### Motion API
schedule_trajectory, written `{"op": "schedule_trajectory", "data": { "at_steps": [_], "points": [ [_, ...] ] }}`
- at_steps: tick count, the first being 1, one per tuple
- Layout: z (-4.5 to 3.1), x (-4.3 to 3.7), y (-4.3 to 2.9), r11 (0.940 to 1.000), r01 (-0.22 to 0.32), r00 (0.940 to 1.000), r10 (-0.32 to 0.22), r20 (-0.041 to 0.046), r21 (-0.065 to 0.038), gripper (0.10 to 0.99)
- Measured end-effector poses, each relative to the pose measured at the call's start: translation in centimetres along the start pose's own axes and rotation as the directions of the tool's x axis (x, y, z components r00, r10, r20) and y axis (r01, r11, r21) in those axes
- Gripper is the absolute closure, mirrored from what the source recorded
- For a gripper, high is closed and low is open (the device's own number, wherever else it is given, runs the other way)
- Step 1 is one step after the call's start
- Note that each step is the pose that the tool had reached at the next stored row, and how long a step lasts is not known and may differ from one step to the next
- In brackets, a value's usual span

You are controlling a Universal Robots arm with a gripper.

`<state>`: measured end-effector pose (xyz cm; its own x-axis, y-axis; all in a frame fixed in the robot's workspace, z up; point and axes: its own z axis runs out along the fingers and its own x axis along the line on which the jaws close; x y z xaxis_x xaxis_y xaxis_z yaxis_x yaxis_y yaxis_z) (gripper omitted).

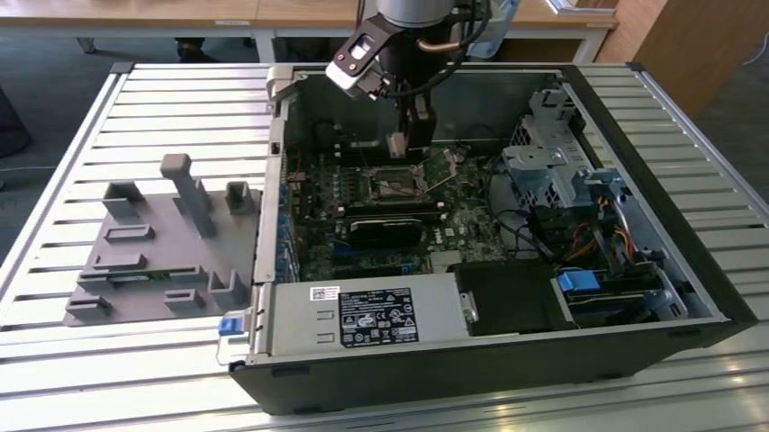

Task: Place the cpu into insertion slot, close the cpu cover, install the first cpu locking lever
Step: 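Place the cpu into insertion slot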

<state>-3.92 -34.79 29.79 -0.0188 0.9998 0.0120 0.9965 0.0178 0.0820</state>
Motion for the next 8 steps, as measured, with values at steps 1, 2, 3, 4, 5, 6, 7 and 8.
{"op": "schedule_trajectory", "data": {
  "at_steps": [1, 2, 3, 4, 5, 6, 7, 8],
  "points": [
    [0.12, 0.02, -0.01, 1.0000, 0.000, 1.0000, 0.000, 0.0005, 0.000, 0.549],
    [0.28, 0.04, -0.02, 1.0000, 0.000, 1.0000, 0.000, 0.0009, 0.000, 0.549],
    [0.46, 0.07, -0.04, 1.0000, 0.000, 1.0000, 0.000, 0.0015, 0.000, 0.549],
    [0.64, 0.12, -0.06, 1.0000, 0.000, 1.0000, 0.000, 0.0022, 0.000, 0.549],
    [0.82, 0.16, -0.07, 1.0000, 0.000, 1.0000, 0.000, 0.0025, 0.000, 0.549],
    [1.00, 0.20, -0.08, 1.0000, 0.000, 1.0000, 0.000, 0.0027, 0.000, 0.549],
    [1.19, 0.25, -0.10, 1.0000, 0.000, 1.0000, 0.000, 0.0028, 0.000, 0.549],
    [1.38, 0.31, -0.11, 1.0000, 0.000, 1.0000, 0.000, 0.0029, 0.000, 0.549]
  ]
}}
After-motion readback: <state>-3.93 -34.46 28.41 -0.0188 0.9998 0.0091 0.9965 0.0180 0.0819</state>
